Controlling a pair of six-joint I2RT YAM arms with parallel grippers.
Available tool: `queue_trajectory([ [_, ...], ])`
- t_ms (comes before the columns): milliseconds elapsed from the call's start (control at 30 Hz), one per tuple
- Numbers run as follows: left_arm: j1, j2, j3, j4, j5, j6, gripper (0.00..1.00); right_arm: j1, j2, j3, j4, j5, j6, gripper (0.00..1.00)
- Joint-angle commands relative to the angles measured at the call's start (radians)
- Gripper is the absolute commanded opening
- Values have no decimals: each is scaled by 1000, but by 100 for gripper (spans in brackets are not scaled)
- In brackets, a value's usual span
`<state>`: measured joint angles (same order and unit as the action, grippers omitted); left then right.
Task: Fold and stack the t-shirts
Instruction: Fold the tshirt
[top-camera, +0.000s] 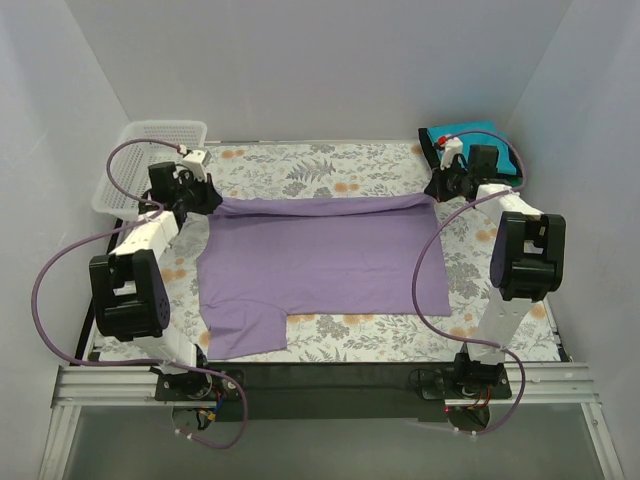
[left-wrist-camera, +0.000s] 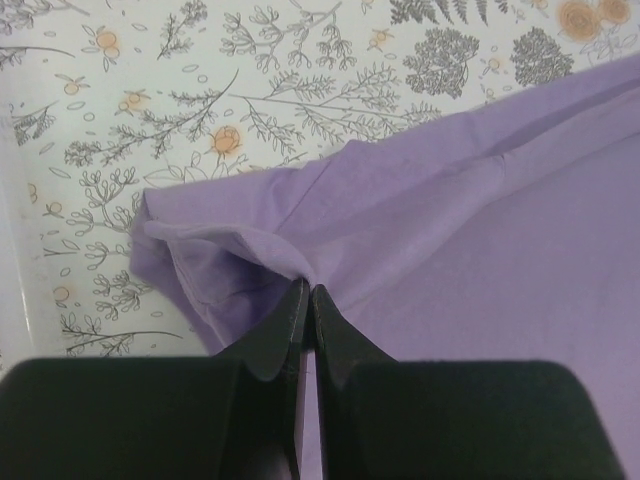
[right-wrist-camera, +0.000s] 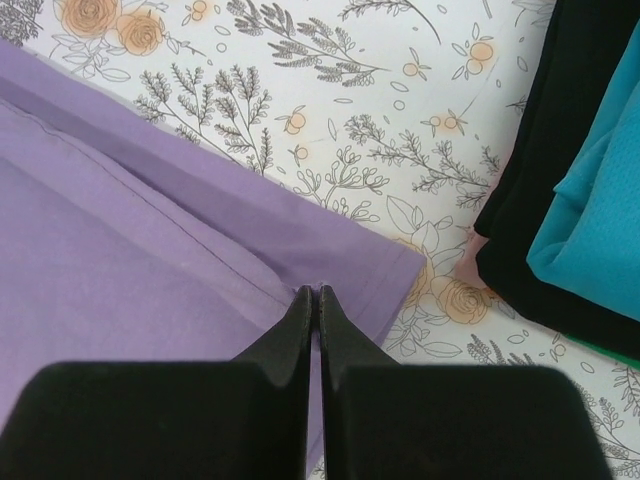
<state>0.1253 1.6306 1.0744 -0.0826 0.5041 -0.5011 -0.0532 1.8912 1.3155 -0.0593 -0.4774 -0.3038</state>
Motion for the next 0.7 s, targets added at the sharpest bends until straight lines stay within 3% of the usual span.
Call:
queue_trajectory([
  [0,7,-74,-43,-23,-27,50,0,-10,-58,-27,-4,-24,-31,1],
  [433,5,-43,-123,-66,-41,137,0,-8,-32,-79,-68,-37,-116,1],
  [600,7,-20,-82,-204,8,225,0,-8,-12,-64,-129,-24,-182,1],
  [667,7,-38,-76,-264,25,262,3,-8,-18,-53,-175,-18,-210,15],
])
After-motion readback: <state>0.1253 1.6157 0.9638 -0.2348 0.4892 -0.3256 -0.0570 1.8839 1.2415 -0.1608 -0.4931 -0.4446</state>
